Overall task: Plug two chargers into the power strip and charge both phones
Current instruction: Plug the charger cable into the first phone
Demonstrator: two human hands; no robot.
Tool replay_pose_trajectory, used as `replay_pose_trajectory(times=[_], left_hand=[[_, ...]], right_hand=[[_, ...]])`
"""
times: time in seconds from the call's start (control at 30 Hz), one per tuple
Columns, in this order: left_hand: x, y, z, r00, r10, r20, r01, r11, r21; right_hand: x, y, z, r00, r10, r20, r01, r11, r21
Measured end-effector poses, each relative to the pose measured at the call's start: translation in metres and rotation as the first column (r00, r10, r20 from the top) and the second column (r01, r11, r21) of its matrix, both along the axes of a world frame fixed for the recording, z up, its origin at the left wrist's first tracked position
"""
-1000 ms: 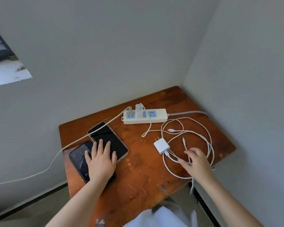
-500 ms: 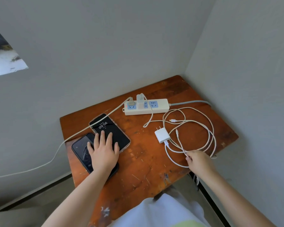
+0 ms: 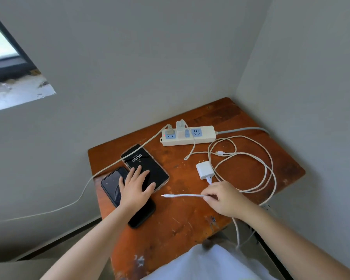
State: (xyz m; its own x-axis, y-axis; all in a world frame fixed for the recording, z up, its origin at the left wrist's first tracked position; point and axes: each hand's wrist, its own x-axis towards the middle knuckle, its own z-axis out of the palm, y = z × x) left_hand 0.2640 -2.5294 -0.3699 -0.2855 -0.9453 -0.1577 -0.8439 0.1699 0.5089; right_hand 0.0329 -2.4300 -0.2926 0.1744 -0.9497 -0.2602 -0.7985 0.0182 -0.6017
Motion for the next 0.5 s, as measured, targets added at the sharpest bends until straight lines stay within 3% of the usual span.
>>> replay_pose_trajectory(times=[0.1, 0.2, 0.3, 0.43, 0.5], left_hand=[[0.019, -0.002, 0.006, 0.978, -0.195, 0.078, 0.19, 0.979, 0.067], [0.042, -0.003, 0.015, 0.89, -0.4, 0.219, 0.381, 0.916, 0.124], [0.061, -0.007, 0.024, 0.719, -0.584, 0.376, 0.526, 0.812, 0.255], [0.062, -0.018, 0.031, 0.399, -0.7, 0.593, 0.634, 0.677, 0.373], [0.056, -0.022, 0.033, 0.341, -0.712, 0.614, 0.69, 0.633, 0.35]], right_hand=[[0.02, -0.018, -0.017, 0.993, -0.114, 0.01, 0.114, 0.993, -0.022], [0.032, -0.033, -0.033, 0.984, -0.165, -0.061, 0.166, 0.986, 0.019], [0.041, -0.047, -0.043, 0.979, -0.153, -0.133, 0.164, 0.984, 0.077], [0.057, -0.07, -0.045, 0.975, -0.177, -0.131, 0.191, 0.976, 0.101], [0.064, -0.078, -0.044, 0.973, -0.201, -0.112, 0.213, 0.971, 0.105]])
